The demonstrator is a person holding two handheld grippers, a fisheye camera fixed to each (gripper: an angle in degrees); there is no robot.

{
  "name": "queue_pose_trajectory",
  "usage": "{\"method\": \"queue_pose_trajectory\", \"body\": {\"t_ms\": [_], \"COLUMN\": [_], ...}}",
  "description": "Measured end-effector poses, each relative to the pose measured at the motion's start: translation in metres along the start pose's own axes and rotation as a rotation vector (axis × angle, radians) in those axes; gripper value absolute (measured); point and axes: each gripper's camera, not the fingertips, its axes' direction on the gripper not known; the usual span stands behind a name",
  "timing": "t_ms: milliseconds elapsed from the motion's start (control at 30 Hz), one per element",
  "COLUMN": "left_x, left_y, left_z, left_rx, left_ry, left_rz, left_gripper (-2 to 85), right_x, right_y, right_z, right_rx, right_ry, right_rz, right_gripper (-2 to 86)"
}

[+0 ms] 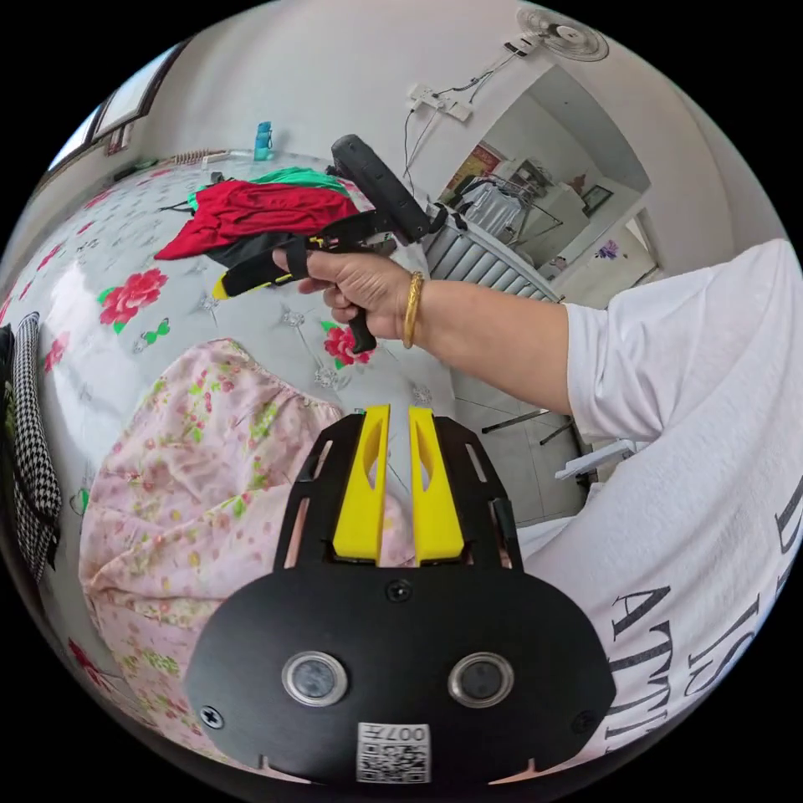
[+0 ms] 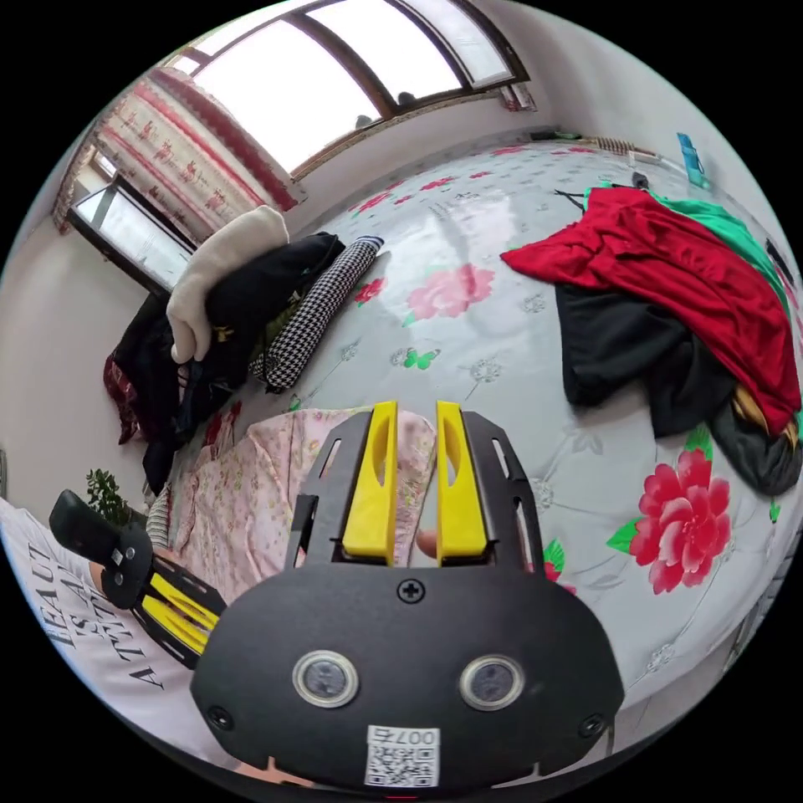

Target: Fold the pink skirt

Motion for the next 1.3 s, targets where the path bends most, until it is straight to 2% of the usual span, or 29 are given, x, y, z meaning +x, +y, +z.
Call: {"method": "queue_pose_trajectory", "body": {"t_ms": [133, 267, 433, 533, 633, 767, 867, 933, 1100, 1300], "left_x": [0.003, -0.018, -0.047, -0.055, -0.052, -0.048, -0.045, -0.042, -0.037, -0.024], "left_y": [0.026, 0.082, 0.167, 0.211, 0.246, 0.277, 0.299, 0.315, 0.341, 0.363], "left_z": [-0.012, -0.037, -0.087, -0.116, -0.135, -0.14, -0.143, -0.148, -0.162, -0.171], "left_rx": [0.025, 0.005, -0.048, -0.012, 0.001, -0.033, -0.018, 0.0, 0.026, 0.056], "left_ry": [-0.008, -0.091, -0.405, -0.537, -0.637, -0.683, -0.673, -0.674, -0.674, -0.647], "left_rz": [-0.033, -0.205, -0.553, -0.821, -1.015, -1.138, -1.225, -1.272, -1.311, -1.32], "left_gripper": [3.8, 2.6, 0.2, -0.2, -0.7, -0.9, -1.0, -1.0, -1.0, -1.0], "right_x": [0.002, -0.039, -0.17, -0.244, -0.289, -0.305, -0.29, -0.254, -0.133, -0.049], "right_y": [0.047, 0.076, 0.043, 0.044, 0.055, 0.058, 0.048, 0.028, 0.014, 0.095], "right_z": [-0.009, -0.005, 0.053, 0.098, 0.135, 0.188, 0.175, 0.141, 0.068, -0.005], "right_rx": [-0.013, -0.022, -0.16, -0.202, -0.142, -0.239, -0.165, -0.09, -0.045, -0.007], "right_ry": [-0.059, -0.111, -0.234, -0.192, -0.085, 0.111, 0.235, 0.259, 0.137, 0.093], "right_rz": [0.084, -0.008, -0.419, -0.551, -0.556, -0.569, -0.535, -0.412, -0.072, 0.255], "right_gripper": [4.4, 5.9, 8.9, 9.7, 9.6, 6.0, 1.7, 1.1, 3.0, 5.6]}}
